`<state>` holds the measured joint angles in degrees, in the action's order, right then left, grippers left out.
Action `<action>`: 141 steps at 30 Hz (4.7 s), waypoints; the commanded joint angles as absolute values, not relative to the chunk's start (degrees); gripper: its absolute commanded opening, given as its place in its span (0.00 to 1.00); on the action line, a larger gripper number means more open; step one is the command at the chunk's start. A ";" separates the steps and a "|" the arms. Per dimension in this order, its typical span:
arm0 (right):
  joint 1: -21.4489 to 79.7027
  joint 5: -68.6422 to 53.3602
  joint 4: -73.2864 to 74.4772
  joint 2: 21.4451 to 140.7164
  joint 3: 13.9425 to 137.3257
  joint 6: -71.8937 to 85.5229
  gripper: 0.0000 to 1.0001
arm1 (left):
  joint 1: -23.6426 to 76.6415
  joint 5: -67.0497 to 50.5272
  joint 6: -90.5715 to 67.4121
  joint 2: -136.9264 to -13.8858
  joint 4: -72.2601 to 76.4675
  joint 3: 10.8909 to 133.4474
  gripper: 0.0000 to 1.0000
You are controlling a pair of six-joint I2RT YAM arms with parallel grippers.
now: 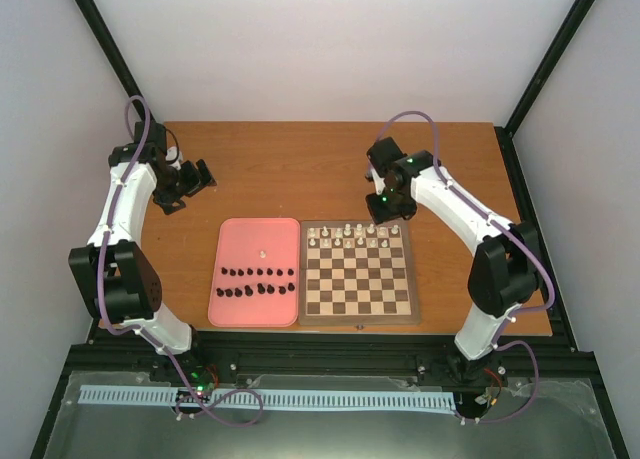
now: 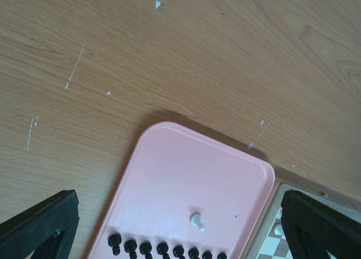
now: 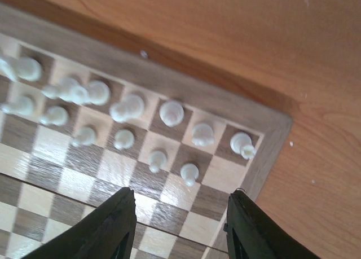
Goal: Set up the chess pieces on the board
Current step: Place the chess piece on the chessboard, then pick up the chess piece from the storage box, then place the chess piece on the chessboard.
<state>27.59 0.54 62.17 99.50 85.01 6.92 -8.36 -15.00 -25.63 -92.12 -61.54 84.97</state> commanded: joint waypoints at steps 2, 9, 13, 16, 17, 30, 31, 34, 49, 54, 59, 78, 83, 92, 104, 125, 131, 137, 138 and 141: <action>31.63 -1.34 63.38 100.48 91.79 7.22 0.46 | -8.27 -15.30 -25.49 -92.16 -61.81 87.24 1.00; 43.31 -4.67 61.30 113.18 108.94 5.61 0.46 | -8.33 -15.43 -26.15 -91.57 -61.29 86.67 1.00; 48.75 -6.55 61.68 123.14 119.26 5.16 0.46 | -8.28 -15.20 -26.41 -90.79 -61.16 86.07 1.00; 50.89 -8.92 60.90 127.53 123.14 5.02 0.46 | -8.28 -14.68 -26.20 -90.13 -61.39 85.47 1.00; 51.30 -9.65 60.83 128.96 124.38 5.01 0.46 | -8.30 -14.72 -26.19 -89.98 -61.31 85.13 1.00; 54.14 -15.78 62.85 140.24 130.93 1.13 0.46 | -8.28 -15.22 -26.10 -90.07 -60.91 84.27 1.00; 54.14 -16.64 62.84 140.88 131.06 1.00 0.46 | -8.34 -15.17 -26.10 -90.06 -60.99 84.35 1.00; 54.14 -17.31 62.73 142.22 131.28 0.99 0.46 | -8.30 -15.27 -26.10 -90.07 -61.04 84.31 1.00; 54.14 -19.07 61.79 146.55 134.52 2.19 0.42 | -8.35 -16.12 -26.02 -89.14 -61.35 82.86 1.00; 54.10 -18.92 61.71 147.51 135.03 2.50 0.39 | -8.35 -16.52 -26.15 -88.89 -61.22 82.21 1.00; 54.13 -18.18 61.46 147.89 135.90 2.97 0.32 | -8.35 -16.81 -26.15 -88.49 -61.25 82.07 1.00; 53.93 -13.85 62.46 142.54 135.79 1.72 0.04 | -8.34 -17.10 -26.21 -87.68 -61.00 81.73 1.00; 52.44 -10.73 63.23 135.65 135.33 2.70 0.04 | -8.34 -16.88 -26.10 -87.29 -61.08 81.65 1.00; 45.50 -4.50 61.12 115.06 113.14 7.33 0.04 | -8.35 -16.55 -26.10 -87.38 -61.17 82.26 1.00; 26.24 0.69 57.39 90.26 77.43 12.35 0.04 | -8.30 -16.15 -25.88 -89.09 -61.32 83.39 1.00; 19.60 -3.01 53.57 95.59 69.65 9.85 0.04 | -8.33 -15.67 -25.40 -90.76 -61.74 84.25 1.00; 19.60 -2.68 52.25 96.66 70.61 11.22 0.04 | -8.35 -15.64 -25.40 -90.78 -61.79 84.52 1.00; 19.82 -3.07 51.39 98.22 70.50 11.42 0.04 | -8.34 -15.57 -25.31 -90.91 -62.05 84.86 1.00; 19.88 -3.05 51.23 98.31 70.41 11.51 0.04 | -8.35 -15.63 -25.31 -90.88 -62.05 84.82 1.00; 20.21 -2.76 51.00 98.68 70.25 11.51 0.04 | -8.35 -15.64 -25.31 -90.88 -62.01 84.69 1.00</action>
<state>19.70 -2.79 52.27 98.08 69.67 10.66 -8.36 -15.86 -25.69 -90.50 -61.39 82.26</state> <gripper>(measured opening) 0.072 0.998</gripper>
